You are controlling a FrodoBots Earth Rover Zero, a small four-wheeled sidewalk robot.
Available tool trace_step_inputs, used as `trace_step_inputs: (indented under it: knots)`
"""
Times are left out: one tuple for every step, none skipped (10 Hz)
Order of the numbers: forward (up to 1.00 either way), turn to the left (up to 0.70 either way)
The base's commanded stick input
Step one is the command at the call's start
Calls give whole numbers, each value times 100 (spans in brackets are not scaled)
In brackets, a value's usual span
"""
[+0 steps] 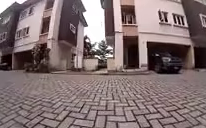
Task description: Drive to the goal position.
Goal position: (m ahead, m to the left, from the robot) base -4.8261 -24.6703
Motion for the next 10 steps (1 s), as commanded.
trace_step_inputs:
  knots:
    - [44,-44]
    - [44,-44]
    - [44,-44]
    - [44,-44]
    - [44,-44]
    - [44,-44]
    - [44,-44]
    - [44,-44]
    - [44,-44]
    - [44,-44]
